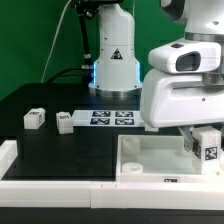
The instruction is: Assemble one leg
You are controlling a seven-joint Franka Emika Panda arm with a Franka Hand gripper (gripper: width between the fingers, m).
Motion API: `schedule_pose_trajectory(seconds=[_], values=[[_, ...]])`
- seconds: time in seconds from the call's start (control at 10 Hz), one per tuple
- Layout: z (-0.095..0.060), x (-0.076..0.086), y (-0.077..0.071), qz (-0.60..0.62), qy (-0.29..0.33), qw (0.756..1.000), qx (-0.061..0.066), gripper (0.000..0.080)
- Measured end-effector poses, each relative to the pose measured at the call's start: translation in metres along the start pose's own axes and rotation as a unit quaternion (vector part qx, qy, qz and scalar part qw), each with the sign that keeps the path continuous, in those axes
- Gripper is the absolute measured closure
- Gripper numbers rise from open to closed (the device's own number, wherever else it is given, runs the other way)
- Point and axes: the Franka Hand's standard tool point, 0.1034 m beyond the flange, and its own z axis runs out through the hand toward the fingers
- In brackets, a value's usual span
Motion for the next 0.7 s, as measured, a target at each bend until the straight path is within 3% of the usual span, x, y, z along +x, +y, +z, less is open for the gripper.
schedule_pose_trajectory(seconds=[0.1, 0.3, 0.5, 0.7], values=[[0.0002, -0.0001, 0.0001, 0.002, 0.000, 1.000, 0.000, 0.0508], [0.0007, -0.0002, -0.0001, 0.184, -0.002, 0.983, 0.004, 0.0508], [0.0009, -0.0004, -0.0011, 0.342, -0.003, 0.940, 0.004, 0.0508], [0.0014, 0.0001, -0.0080, 0.482, -0.003, 0.876, 0.003, 0.0508]])
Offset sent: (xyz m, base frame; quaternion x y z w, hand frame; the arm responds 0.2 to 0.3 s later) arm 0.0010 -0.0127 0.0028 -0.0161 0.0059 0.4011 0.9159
